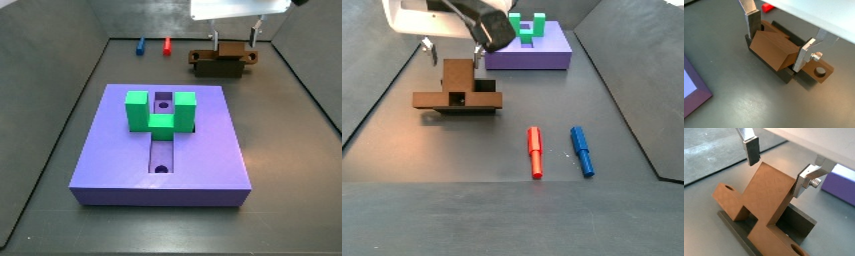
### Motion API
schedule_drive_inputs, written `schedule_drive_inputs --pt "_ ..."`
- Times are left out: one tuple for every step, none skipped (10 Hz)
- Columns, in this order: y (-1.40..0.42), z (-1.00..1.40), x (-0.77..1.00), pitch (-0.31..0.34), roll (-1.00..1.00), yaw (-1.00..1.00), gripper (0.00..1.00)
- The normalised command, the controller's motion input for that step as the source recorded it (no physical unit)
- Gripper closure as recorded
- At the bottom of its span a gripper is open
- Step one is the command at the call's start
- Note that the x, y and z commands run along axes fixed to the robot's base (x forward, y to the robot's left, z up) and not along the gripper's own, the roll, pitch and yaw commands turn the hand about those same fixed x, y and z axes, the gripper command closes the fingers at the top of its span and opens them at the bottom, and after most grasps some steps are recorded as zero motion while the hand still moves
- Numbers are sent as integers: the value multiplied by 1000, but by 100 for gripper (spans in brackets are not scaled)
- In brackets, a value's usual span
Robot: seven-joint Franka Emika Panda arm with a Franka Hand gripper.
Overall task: Pick up the brown object. Move up. Place the brown object on the fixture. Regrasp the brown object. Move to above the board. Insert the brown object.
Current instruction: Regrasp the brown object.
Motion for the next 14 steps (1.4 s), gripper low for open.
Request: schedule_drive_inputs --pt "-206 31 0 0 1000 -149 0" --pt "-197 40 0 26 1000 -146 0" --pt "-197 40 0 31 1000 -146 0" --pt "-177 49 0 63 1000 -83 0" --pt "-194 57 0 100 1000 0 0" --pt "-197 43 0 80 1000 0 0" --pt "-189 31 0 57 1000 0 0" --pt "-134 26 0 69 1000 3 0" --pt "-46 6 0 63 1000 151 0" --pt "-46 3 0 69 1000 177 0" --pt "-46 3 -17 69 1000 191 0" --pt "-54 0 -29 71 1000 203 0" --pt "-83 0 -43 46 1000 240 0" --pt "-83 0 0 51 1000 326 0"
